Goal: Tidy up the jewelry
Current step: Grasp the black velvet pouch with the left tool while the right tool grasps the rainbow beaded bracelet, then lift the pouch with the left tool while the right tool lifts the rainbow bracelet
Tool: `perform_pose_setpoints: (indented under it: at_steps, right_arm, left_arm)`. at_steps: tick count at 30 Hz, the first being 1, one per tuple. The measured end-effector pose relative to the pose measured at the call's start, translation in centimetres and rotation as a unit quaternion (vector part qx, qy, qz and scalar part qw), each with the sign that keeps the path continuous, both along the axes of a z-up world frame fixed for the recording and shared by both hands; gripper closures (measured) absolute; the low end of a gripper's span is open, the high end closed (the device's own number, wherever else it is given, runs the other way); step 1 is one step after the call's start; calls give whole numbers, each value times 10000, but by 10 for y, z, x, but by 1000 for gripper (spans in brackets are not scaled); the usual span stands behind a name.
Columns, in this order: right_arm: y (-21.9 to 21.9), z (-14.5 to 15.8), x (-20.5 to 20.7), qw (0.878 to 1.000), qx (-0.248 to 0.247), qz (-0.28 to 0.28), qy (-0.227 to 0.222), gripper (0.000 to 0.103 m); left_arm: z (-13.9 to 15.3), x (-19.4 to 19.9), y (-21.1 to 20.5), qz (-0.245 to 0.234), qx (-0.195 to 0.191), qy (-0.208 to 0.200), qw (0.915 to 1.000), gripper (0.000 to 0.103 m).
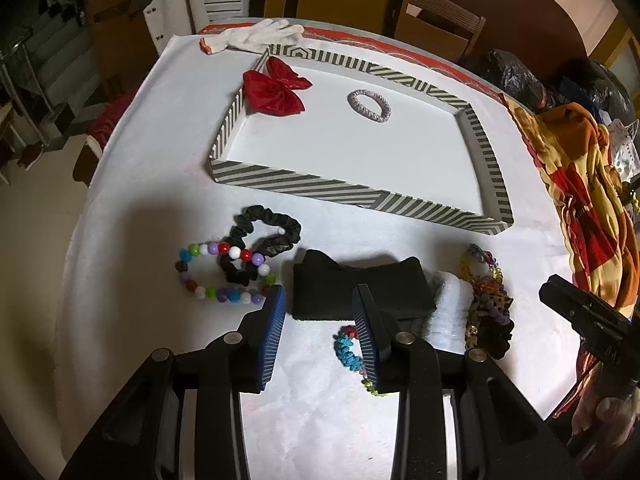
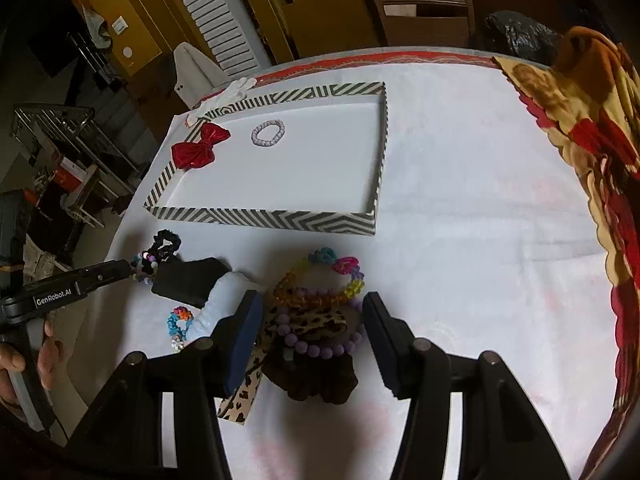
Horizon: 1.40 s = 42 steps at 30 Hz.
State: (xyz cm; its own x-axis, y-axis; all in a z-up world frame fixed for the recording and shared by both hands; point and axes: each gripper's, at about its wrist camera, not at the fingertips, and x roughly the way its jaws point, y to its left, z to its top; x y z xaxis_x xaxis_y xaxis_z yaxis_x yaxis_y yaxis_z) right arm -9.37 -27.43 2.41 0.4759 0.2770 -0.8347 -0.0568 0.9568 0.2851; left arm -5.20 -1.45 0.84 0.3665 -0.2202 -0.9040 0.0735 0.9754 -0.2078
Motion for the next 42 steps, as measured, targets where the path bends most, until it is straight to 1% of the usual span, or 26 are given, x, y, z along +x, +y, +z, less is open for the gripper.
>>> perform_pose_setpoints:
  at_steps: [5,9,15,17,19,27,32,33,35,36,37,38,39,40,41,42]
  right_arm:
    - [-2,-10,8,9999,19,-28,129,47]
    - [-6,-22,15,9997,1,-56,232,47]
    - [-8,-35,30,9995,-114,-56,301,48]
    - [-7,-39,35,9992,-202,-34,335,52]
    - [-7,-44,39,9990,-188,-36,393,53]
    - [-5,-53,49,9984,-205,13,518,53]
    - [-2,-62,53,9978,-272,50,601,53]
    - [-3,-64,53,9976,-288,39,623,53]
    - [-3,-68,54,9974,-300,9,648,64]
    - [-3,-68,54,9978,-344,-15,571,69]
    - [-3,-68,55,9976,-378,-28,578,75]
    - [-3,-69,55,9975,-418,-44,574,82]
    - [-3,-69,55,9973,-471,-59,558,84]
    - [-2,-70,55,9969,-555,-51,546,87]
    - [-1,-70,55,9967,-625,-24,526,89]
    - [1,-70,54,9963,-704,13,487,90]
  left_arm:
    - [-9,4,0,75,-85,110,9999,72]
    - [-17,7,-1,76,-249,253,9993,71]
    - [-27,13,-6,81,-383,400,9984,67]
    - [-30,16,-7,100,-380,453,9982,66]
    - [-34,18,-8,124,-391,496,9979,66]
    - [-46,22,-6,196,-405,660,9968,64]
    - [-50,23,-10,133,-283,692,9971,63]
    - [-50,23,-11,123,-254,691,9972,64]
    - [-50,23,-13,102,-202,675,9975,64]
    - [-50,23,-13,105,-191,665,9975,64]
    - [-50,22,-12,124,-210,651,9976,68]
    - [-50,23,-12,134,-189,639,9977,76]
    - [-49,23,-13,121,-106,614,9980,81]
    - [-49,23,-15,99,-35,589,9982,89]
    - [-49,22,-15,78,1,562,9984,93]
    - [-47,21,-15,66,-5,534,9985,94]
